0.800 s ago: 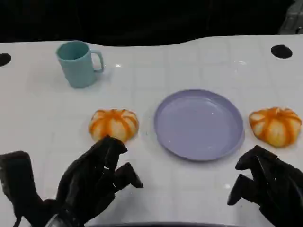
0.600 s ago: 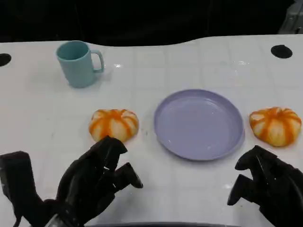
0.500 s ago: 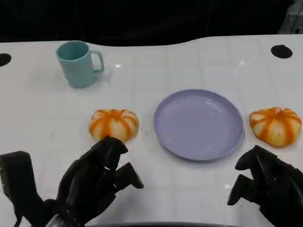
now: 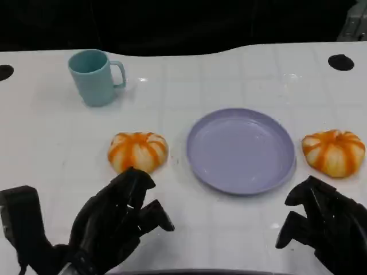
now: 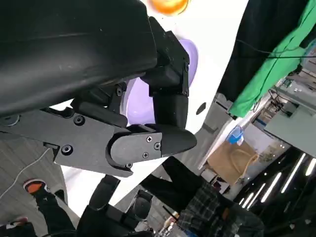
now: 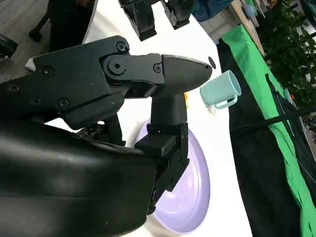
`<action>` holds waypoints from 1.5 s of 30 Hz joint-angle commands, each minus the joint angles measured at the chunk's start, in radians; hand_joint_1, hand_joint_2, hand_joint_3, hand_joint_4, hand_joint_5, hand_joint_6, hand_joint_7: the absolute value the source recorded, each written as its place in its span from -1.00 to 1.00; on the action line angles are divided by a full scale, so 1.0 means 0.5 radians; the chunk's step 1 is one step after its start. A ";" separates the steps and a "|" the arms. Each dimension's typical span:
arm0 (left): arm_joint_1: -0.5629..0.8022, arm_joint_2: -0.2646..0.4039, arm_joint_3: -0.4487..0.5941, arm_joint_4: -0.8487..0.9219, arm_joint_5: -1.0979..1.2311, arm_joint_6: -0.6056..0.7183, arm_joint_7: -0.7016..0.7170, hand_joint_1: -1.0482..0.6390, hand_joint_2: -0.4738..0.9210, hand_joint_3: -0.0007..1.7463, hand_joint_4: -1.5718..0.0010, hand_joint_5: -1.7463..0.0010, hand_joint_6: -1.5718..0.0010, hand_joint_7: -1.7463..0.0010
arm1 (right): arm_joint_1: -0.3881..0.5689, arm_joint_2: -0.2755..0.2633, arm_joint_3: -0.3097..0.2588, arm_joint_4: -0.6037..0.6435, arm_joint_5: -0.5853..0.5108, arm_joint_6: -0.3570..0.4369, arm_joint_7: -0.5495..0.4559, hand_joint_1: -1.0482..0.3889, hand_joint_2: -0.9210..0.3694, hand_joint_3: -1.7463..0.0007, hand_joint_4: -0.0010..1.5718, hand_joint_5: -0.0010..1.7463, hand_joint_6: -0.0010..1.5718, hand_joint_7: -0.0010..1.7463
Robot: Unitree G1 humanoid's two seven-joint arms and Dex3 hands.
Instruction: Grasp the bread from the table and place it into the plate.
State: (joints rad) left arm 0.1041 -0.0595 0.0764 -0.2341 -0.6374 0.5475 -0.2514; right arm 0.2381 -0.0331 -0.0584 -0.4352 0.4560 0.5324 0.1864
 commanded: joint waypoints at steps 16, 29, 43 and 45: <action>-0.185 0.361 -0.303 0.270 1.244 -1.329 -0.029 -0.31 1.00 -0.83 0.49 -0.34 0.40 0.19 | -0.040 -0.001 0.007 0.032 0.003 -0.019 -0.019 -0.16 -1.00 0.53 -0.16 1.00 -0.33 0.82; -0.478 0.825 -0.455 0.363 2.382 -1.626 0.276 -0.23 0.86 -1.00 0.99 0.50 0.64 0.99 | -0.045 0.011 0.017 0.047 -0.010 -0.034 -0.035 -0.15 -1.00 0.53 -0.16 1.00 -0.33 0.84; -0.875 0.918 -0.730 0.676 2.852 -1.387 0.198 -0.09 0.73 -1.00 1.00 0.72 0.76 0.99 | -0.049 0.002 0.018 0.047 -0.008 -0.035 -0.030 -0.14 -1.00 0.52 -0.16 1.00 -0.33 0.84; -0.939 0.909 -0.781 0.772 2.889 -1.353 0.201 -0.10 0.75 -0.99 1.00 0.73 0.77 0.99 | -0.043 -0.002 0.019 0.040 -0.012 -0.031 -0.033 -0.15 -1.00 0.52 -0.16 1.00 -0.32 0.83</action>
State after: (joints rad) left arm -0.3192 0.3894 -0.2886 0.0974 0.7833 -0.1543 -0.1375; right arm 0.2116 -0.0258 -0.0431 -0.4050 0.4516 0.5190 0.1760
